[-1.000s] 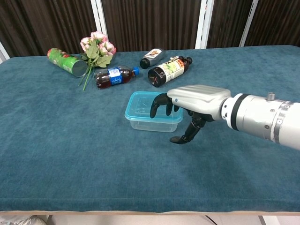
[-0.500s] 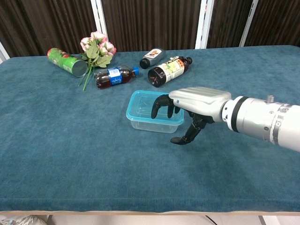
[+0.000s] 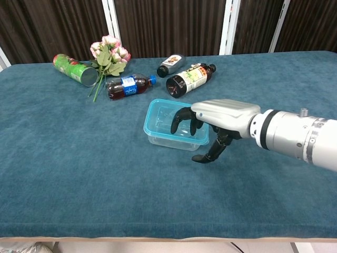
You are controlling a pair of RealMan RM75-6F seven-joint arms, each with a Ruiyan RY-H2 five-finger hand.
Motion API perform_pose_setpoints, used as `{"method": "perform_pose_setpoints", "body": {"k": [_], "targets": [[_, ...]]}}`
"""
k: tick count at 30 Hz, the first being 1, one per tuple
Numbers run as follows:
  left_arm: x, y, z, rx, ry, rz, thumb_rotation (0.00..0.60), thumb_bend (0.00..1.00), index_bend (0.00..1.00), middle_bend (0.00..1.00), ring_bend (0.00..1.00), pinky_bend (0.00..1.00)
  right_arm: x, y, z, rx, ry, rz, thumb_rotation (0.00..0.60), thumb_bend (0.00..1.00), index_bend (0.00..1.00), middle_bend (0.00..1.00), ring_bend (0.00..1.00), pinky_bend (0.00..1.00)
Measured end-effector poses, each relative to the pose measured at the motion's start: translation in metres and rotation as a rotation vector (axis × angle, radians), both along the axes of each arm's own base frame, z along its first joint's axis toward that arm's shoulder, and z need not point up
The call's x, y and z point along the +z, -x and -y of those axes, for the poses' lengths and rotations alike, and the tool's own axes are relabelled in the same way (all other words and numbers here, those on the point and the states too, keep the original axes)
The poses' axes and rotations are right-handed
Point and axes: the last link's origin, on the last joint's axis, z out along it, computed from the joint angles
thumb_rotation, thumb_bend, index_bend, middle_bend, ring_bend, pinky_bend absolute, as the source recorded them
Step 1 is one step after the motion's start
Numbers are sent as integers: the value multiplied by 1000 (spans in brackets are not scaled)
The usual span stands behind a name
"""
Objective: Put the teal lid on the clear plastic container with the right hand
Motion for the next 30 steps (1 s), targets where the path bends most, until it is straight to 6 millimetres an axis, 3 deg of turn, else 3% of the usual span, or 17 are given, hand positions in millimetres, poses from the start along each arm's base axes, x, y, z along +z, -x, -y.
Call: {"method": "perform_pose_setpoints", "body": {"k": [9,12,17,20,25,30], "targets": [[0,-1,0,-5,-1,-1,600,491,168,100,74,346,26,-2,-3,6,81,91,600,436,337,259,281,337],[1,-2,0,-8,-2,-2,600,492,168,100,74,346,39,0,-7,2,148,105,600,436,281,245,219,274],[1,-3,0,-12,-6,-3,600,491,168,101,73,346,62,11,-19,-21,294,77,600,405,94,106,82,148],[3,-5,0,-19,-12,-5,600,492,169,100,74,346,77,24,-30,-52,413,26,600,356,1,19,14,88],[4,-8,0,-35,-20,-12,600,492,168,101,74,346,102,64,-66,-150,586,-67,600,351,0,0,0,19],[3,-13,-1,-46,-20,-22,600,490,168,101,73,345,116,94,-98,-210,642,-89,600,351,0,0,0,16]]}}
